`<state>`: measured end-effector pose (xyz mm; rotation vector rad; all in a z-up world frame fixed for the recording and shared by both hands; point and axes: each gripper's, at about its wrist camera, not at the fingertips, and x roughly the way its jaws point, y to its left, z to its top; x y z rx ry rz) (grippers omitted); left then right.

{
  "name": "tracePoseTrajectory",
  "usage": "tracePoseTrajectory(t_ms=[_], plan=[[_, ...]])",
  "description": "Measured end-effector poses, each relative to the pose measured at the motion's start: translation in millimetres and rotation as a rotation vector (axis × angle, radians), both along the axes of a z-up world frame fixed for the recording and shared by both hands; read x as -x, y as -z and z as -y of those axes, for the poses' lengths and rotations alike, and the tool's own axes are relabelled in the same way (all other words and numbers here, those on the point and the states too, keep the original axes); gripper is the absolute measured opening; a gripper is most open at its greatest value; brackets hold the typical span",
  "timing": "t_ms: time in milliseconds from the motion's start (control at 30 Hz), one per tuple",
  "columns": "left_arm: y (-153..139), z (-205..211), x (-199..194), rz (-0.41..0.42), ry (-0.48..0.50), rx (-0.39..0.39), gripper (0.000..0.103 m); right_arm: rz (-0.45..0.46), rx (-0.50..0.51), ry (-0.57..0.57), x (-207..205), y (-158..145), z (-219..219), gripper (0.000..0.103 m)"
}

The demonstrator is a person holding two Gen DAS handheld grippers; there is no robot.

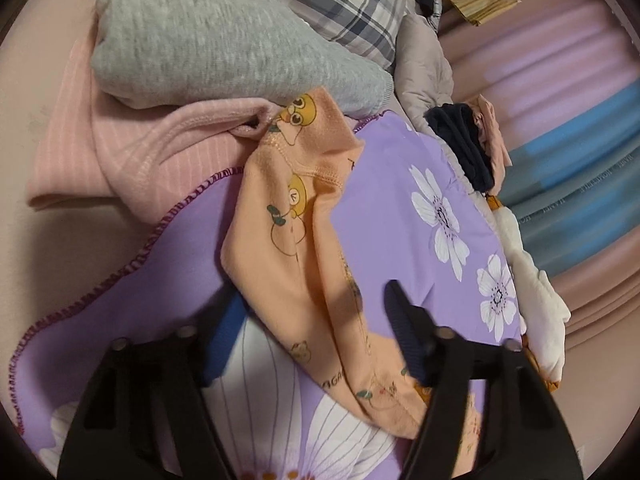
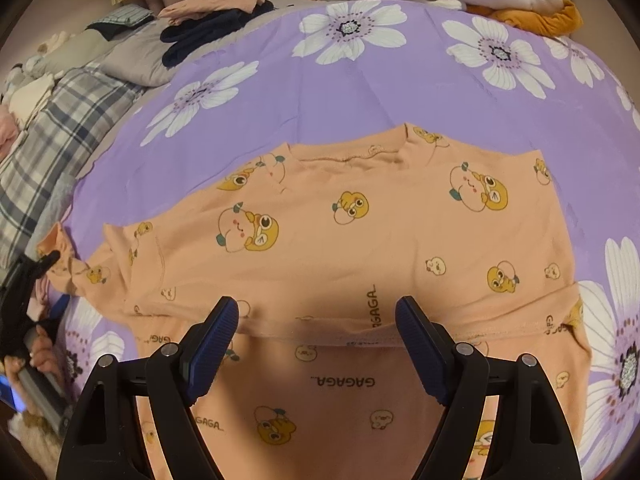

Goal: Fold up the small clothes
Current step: 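Move the left gripper to the other sleeve and close on it, then lift the sleeve with the left gripper and fold it across the body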

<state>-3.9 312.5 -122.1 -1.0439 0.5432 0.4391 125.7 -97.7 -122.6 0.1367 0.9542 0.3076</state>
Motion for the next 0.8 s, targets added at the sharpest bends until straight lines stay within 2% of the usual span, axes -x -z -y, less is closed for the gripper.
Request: tracePoseTrajectory(t_ms=[33,67,100,133,267,367,467,633,800], plan=[[1.7,-0.4,-2.1,0.005,0.005,0.010,0.038,-0.001,-0.004,0.001,0.0,0.4,0.8,0.080],[5.7,-0.8,-6.1,0.009,0.023,0.036,0.031,-0.004,-0.009,0.002,-0.2,0.9,1.9,0.080],[9.0,-1.1,-9.6,0.009,0.038,0.055,0.017,-0.007,-0.014,0.004,-0.3,1.3,2.6,0.080],[11.7,0.3,-12.4,0.002,0.046,0.065,0.008,-0.010,-0.021,0.008,-0.5,1.5,3.7,0.080],[3.0,7.4,-11.9,-0.001,0.042,0.036,0.007,-0.008,-0.038,0.012,1.7,0.6,7.1,0.080],[-6.3,12.2,-9.9,0.034,0.057,0.040,0.007,-0.002,-0.033,0.018,3.5,-0.4,9.9,0.080],[-18.9,20.8,-11.3,0.056,0.084,0.004,0.007,0.005,-0.036,0.026,4.7,-1.7,14.2,0.080],[-38.9,40.3,-12.4,0.125,0.162,-0.021,0.005,0.018,-0.046,0.030,7.7,-5.8,20.0,0.080],[-55.1,63.9,-15.8,0.155,0.237,-0.060,0.005,0.034,-0.055,0.037,9.9,-8.9,24.4,0.080]])
